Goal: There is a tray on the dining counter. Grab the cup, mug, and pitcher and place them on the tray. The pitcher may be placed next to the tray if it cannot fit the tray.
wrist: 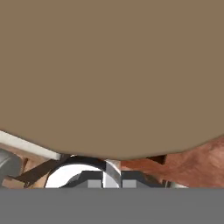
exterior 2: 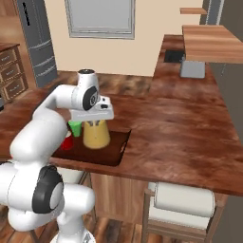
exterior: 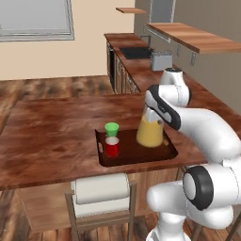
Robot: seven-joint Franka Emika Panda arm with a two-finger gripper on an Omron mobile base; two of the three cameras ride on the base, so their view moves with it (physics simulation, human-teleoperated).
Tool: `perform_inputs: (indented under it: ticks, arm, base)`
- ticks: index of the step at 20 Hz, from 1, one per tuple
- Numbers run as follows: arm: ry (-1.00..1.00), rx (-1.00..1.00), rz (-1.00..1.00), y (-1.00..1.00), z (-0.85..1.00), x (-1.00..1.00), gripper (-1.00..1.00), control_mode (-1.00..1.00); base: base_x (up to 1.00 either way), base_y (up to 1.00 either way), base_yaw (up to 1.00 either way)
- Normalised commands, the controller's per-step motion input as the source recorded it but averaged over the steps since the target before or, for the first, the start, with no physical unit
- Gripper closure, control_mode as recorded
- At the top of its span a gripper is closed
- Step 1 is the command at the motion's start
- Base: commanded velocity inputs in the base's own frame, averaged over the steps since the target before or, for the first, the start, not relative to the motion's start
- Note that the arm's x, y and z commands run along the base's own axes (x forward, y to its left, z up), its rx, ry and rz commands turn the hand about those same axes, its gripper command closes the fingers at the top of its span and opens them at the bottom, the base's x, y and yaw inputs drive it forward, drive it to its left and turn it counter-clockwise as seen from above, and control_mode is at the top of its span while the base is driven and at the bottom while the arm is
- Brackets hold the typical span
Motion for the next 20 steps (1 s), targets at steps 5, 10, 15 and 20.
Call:
perform_inputs:
  ticks: [5, 10, 15, 20]
  arm:
    - [0.00, 0.00, 0.00, 0.01, -0.28, 0.52, 1.00, -1.00]
    - [0.00, 0.00, 0.00, 0.00, -0.37, 0.36, 1.00, -1.00]
    - [0.00, 0.00, 0.00, 0.00, -0.34, 0.20, 1.00, -1.00]
    - [0.01, 0.00, 0.00, 0.00, -0.24, 0.04, 1.00, -1.00]
  base:
    - [0.00, 0.00, 0.00]
    - [0.00, 0.00, 0.00]
    - [0.00, 0.00, 0.00]
    - [0.00, 0.00, 0.00]
